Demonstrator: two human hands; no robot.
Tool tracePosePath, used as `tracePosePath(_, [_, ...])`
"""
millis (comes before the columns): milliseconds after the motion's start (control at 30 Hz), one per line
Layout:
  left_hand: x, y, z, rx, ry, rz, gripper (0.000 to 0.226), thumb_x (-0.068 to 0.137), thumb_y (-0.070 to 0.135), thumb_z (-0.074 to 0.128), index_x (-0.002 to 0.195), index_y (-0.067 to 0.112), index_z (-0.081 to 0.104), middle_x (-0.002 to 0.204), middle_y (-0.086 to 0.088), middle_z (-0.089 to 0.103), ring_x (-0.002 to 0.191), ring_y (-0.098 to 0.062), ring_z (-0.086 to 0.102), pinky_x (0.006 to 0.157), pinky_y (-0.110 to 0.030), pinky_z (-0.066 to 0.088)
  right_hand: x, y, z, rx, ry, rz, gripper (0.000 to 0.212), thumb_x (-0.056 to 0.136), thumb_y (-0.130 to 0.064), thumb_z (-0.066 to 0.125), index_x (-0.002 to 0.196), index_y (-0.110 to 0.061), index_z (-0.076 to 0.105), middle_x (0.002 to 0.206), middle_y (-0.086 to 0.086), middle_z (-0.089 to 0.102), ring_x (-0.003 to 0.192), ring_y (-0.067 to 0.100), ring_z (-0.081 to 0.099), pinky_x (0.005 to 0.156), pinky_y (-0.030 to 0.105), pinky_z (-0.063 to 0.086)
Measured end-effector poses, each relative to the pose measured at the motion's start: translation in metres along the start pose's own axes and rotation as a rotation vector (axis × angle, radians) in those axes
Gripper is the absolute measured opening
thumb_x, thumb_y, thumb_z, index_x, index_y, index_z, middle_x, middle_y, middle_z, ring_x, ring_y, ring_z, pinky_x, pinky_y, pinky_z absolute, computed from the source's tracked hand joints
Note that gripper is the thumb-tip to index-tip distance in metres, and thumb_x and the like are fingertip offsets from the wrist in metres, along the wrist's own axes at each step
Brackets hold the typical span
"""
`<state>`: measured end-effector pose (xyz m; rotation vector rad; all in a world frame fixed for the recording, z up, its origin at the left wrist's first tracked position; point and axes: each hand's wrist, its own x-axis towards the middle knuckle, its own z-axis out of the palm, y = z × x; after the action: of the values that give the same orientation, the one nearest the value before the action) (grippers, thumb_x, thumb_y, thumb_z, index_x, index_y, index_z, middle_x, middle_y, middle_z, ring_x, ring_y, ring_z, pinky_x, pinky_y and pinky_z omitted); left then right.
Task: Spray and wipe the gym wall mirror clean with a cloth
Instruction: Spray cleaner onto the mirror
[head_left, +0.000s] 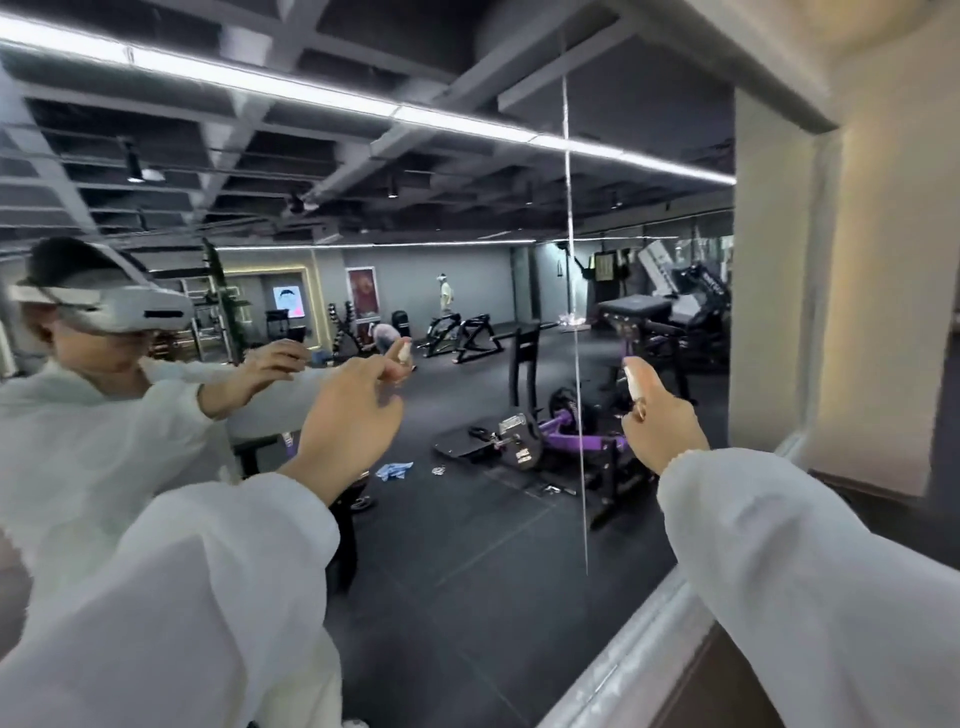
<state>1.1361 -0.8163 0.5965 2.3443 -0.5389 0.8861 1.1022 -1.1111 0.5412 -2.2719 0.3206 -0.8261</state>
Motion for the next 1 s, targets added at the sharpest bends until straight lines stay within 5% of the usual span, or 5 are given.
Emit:
tracePosePath(367, [0.101, 0.078, 0.141, 0.026, 0.093, 0.025, 0.028, 0.085, 0.004, 0.055, 0.110, 0.015, 0.060, 0.102, 0.005, 0.050, 0.089, -0.013, 0.051, 0.060, -0.015, 0.028, 0.187, 0.057, -0.037, 0.036, -0.012, -0.272, 0.066, 0.093, -0.006, 0.042, 0.147, -0.037, 0.021, 0.081, 0.007, 0.058, 0.061, 0.018, 0.053, 0.063, 0.033, 0.048])
tracePosePath(567, [0.176, 0.149, 0.214, 0.019, 0.171, 0.009, 0.038, 0.086, 0.007, 0.056, 0.123, 0.017, 0.056, 0.109, 0.008, 0.053, 0.092, -0.007, 0.048, 0.069, -0.011, 0.033, 0.306, 0.055, -0.077, 0.055, 0.005, -0.538, 0.071, 0.094, -0.005, 0.039, 0.150, -0.038, 0.011, 0.066, 0.003, 0.048, 0.057, 0.018, 0.046, 0.065, 0.038, 0.048])
tracePosePath(733, [0.219, 0.191, 0.267, 0.030, 0.177, -0.026, 0.029, 0.087, 0.010, 0.056, 0.115, 0.018, 0.059, 0.112, 0.005, 0.052, 0.094, -0.011, 0.052, 0.082, -0.026, 0.043, 0.379, 0.048, -0.103, 0.139, 0.069, -0.720, 0.065, 0.092, -0.002, 0.040, 0.148, -0.029, 0.023, 0.082, 0.013, 0.061, 0.073, 0.029, 0.058, 0.072, 0.039, 0.049])
tracePosePath(1000, [0.261, 0.208, 0.372, -0.042, 0.162, -0.054, 0.026, 0.088, 0.007, 0.053, 0.109, 0.021, 0.060, 0.103, 0.013, 0.049, 0.095, -0.007, 0.048, 0.073, -0.012, 0.029, 0.463, 0.083, -0.101, 0.335, 0.202, -0.634, 0.048, 0.092, -0.002, 0.041, 0.135, -0.020, 0.033, 0.076, 0.003, 0.050, 0.070, 0.025, 0.054, 0.065, 0.038, 0.049])
